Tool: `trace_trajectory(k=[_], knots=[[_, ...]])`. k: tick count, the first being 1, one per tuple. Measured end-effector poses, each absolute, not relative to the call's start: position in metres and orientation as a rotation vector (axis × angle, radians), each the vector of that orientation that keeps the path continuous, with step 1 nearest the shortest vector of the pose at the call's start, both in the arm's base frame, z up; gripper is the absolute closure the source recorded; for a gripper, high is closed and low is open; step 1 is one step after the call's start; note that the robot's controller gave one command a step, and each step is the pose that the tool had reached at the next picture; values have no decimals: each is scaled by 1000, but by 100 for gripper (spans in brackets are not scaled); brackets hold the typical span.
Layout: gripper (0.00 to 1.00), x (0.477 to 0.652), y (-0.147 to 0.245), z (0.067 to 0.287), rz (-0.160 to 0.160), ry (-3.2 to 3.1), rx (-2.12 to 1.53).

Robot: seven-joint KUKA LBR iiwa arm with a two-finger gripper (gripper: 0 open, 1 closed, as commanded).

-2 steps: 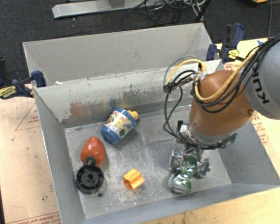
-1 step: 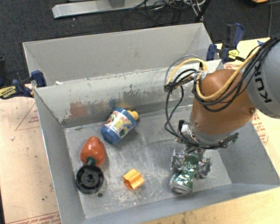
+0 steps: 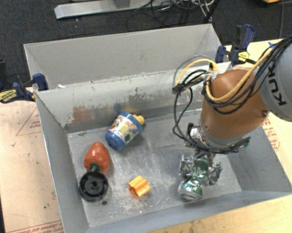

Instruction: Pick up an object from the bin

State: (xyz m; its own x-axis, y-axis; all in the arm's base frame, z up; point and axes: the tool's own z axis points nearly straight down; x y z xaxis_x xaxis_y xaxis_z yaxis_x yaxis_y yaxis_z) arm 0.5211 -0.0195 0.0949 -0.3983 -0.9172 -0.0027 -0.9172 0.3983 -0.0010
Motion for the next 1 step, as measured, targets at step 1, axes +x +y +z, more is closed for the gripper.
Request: trace_trajectory(k=[1], knots=[[100, 520, -19, 104, 5, 2628, -1723]])
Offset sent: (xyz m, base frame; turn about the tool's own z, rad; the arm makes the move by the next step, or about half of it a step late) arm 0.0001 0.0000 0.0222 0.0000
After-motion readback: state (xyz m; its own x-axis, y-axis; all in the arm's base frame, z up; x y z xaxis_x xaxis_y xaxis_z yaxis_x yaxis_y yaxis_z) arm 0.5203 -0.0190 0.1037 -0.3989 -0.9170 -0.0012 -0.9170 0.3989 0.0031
